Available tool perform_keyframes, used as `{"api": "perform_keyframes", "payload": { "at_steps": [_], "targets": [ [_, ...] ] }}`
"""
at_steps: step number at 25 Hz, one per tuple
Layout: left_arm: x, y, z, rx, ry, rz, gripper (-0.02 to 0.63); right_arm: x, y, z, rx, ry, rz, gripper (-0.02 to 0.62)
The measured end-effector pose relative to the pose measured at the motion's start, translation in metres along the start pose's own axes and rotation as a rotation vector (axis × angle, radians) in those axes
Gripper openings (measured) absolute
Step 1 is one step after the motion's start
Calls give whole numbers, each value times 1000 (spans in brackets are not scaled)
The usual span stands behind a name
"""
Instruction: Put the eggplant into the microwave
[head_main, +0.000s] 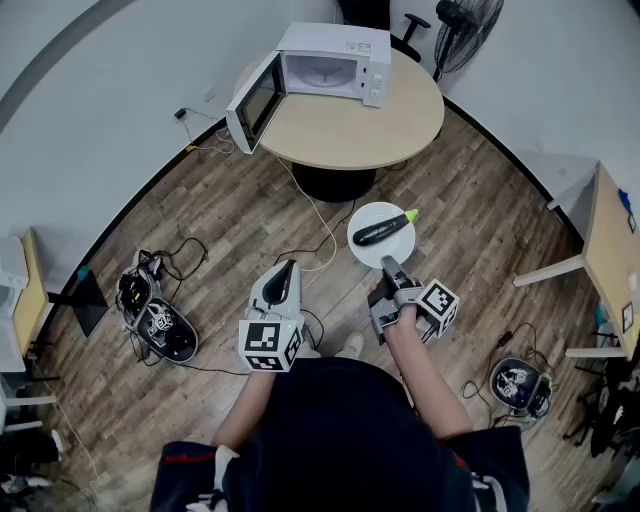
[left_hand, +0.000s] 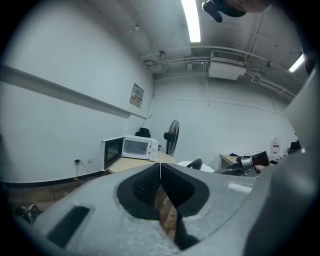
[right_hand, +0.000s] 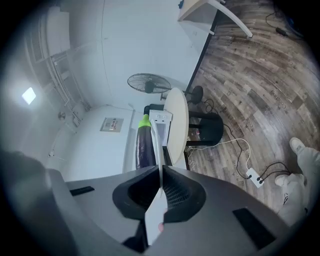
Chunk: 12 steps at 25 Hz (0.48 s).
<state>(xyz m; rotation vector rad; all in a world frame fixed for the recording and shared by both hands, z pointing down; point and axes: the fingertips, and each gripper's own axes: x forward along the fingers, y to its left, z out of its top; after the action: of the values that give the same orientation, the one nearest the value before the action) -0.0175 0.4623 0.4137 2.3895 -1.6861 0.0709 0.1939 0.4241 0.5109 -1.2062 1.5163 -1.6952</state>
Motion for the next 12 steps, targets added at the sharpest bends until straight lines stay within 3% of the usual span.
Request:
{"api": "perform_keyframes", "payload": {
  "at_steps": [12],
  "targets": [
    [3,-6,-4,-26,-1,20,20,0,-5,6,32,26,2,20]
  ]
}}
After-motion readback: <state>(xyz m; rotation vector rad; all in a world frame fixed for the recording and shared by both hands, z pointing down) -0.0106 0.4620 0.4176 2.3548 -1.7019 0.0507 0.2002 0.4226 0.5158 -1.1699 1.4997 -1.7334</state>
